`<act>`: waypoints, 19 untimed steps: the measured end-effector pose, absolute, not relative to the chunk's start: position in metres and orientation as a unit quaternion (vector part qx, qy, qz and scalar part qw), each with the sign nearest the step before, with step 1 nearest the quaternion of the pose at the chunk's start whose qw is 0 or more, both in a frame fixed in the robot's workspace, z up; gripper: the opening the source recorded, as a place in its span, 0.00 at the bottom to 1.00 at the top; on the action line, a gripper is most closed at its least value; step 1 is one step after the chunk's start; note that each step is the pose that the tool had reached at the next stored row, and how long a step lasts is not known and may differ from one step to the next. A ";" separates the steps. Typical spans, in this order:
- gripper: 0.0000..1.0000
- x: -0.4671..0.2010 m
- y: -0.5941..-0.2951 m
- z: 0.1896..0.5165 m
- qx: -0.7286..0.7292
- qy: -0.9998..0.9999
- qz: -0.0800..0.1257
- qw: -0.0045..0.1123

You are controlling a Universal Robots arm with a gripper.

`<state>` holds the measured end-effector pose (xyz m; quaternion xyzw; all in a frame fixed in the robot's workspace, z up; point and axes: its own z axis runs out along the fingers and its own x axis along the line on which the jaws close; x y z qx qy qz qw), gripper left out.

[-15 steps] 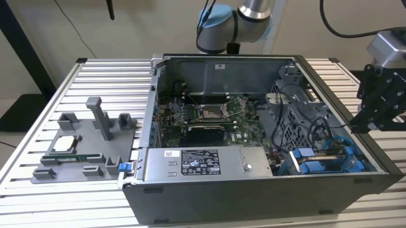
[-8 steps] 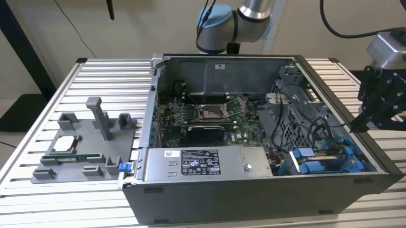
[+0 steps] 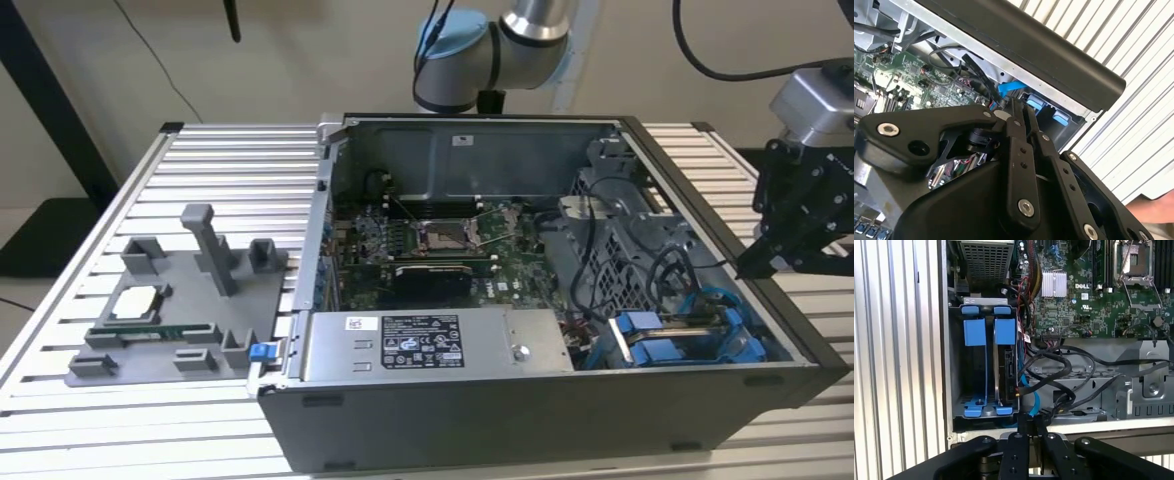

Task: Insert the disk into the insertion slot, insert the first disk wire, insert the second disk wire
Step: 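Insert the second disk wire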

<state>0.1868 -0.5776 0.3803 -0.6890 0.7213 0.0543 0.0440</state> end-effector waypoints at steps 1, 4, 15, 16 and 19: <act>0.00 0.187 -0.578 0.380 -0.689 0.721 0.054 0.044; 0.00 0.187 -0.578 0.380 -0.689 0.721 0.054 0.044; 0.00 0.158 -0.574 0.384 -0.689 0.721 0.050 0.048; 0.00 0.155 -0.573 0.385 -0.689 0.721 0.050 0.049; 0.00 0.146 -0.571 0.386 -0.690 0.721 0.048 0.051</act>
